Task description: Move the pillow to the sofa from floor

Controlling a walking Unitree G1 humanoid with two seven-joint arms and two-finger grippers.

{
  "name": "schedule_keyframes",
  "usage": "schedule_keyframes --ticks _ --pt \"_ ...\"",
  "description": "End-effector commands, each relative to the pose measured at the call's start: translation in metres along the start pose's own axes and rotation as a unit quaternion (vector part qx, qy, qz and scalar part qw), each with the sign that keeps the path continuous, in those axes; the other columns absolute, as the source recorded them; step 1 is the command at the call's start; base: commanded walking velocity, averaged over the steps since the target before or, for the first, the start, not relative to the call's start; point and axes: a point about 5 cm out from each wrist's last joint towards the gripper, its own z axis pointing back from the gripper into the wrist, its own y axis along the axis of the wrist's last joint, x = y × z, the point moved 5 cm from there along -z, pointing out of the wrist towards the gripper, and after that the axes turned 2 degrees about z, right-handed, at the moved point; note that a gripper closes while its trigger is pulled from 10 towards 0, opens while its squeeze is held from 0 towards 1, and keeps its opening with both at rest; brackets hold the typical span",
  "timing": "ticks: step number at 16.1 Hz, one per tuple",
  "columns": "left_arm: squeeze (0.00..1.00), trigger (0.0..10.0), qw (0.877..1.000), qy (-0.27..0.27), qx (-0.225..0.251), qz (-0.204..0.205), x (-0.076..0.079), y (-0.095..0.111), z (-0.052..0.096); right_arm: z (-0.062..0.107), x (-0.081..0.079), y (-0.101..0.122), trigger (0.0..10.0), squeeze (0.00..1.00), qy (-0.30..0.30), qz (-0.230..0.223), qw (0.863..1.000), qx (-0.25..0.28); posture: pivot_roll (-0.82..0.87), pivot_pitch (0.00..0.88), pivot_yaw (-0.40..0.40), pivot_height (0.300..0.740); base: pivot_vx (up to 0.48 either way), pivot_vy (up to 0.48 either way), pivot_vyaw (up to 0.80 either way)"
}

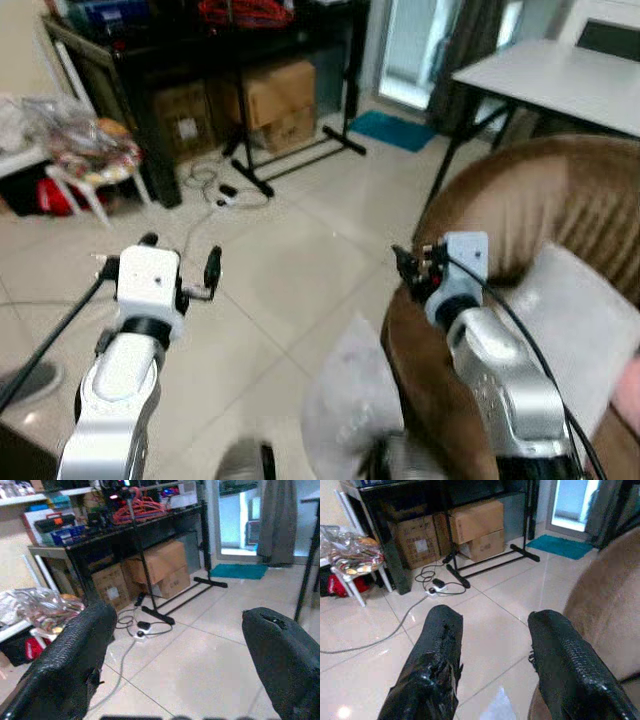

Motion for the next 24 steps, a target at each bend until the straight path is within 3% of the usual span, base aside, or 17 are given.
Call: schedule_keyframes --ticks 1,5,13,24 --pt "0.00 10.0 1.000 0.001 -0.005 -0.003 0.0013 -0.0012 0.0003 0.0001 0.0003 0.0041 10.0 0.00 0.000 0.002 1.000 0.005 0.02 0.000 -0.005 0.605 0.000 0.000 0.00" --pt "0.00 10.0 1.000 0.001 -0.004 -0.002 0.0012 -0.0014 0.0014 0.0003 0.0005 0.0030 10.0 0.00 -0.001 0.005 1.000 0.004 0.03 0.000 -0.005 0.570 0.000 0.000 0.00" --pt "0.00 10.0 1.000 -0.003 -0.001 -0.001 0.0008 -0.0003 0.0024 0.0003 -0.0018 0.0012 10.0 0.00 -0.001 0.010 1.000 0.002 0.03 0.000 -0.003 0.570 0.000 0.000 0.00" --pt "0.00 10.0 1.000 -0.005 0.004 0.005 0.0030 0.0012 0.0028 -0.0009 -0.0059 -0.0012 10.0 0.00 0.018 0.029 0.999 -0.003 0.03 0.000 -0.008 0.570 0.281 0.000 -0.15"
